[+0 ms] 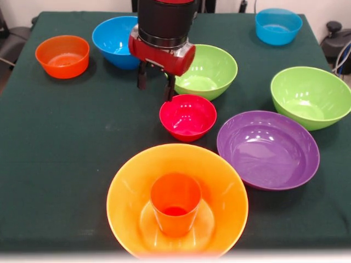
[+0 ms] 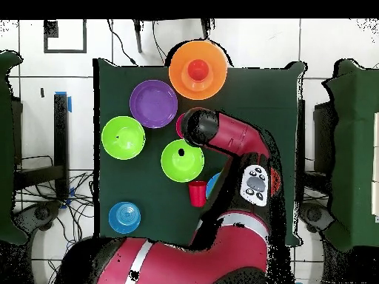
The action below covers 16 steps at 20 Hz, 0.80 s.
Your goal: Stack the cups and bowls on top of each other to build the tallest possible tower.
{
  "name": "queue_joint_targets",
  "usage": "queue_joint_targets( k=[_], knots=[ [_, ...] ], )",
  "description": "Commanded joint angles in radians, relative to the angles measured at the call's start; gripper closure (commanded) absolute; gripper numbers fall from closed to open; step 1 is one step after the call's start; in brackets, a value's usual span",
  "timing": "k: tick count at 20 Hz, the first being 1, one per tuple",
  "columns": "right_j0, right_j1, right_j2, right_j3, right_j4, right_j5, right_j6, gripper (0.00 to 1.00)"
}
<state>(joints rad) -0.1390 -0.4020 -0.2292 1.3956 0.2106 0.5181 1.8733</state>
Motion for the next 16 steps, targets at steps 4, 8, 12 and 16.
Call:
queue_joint_targets(
  k=[4,8,12,16],
  knots=[
    [-0.078,-0.009,0.127,-0.009,-0.093,0.116,-0.089,0.0],
    [-0.083,0.03,0.153,-0.013,-0.103,0.076,-0.079,0.0],
    [-0.095,0.052,0.174,-0.003,-0.111,0.032,-0.069,0.0],
    [-0.094,0.078,0.18,-0.002,-0.122,0.007,-0.053,0.0]
  ],
)
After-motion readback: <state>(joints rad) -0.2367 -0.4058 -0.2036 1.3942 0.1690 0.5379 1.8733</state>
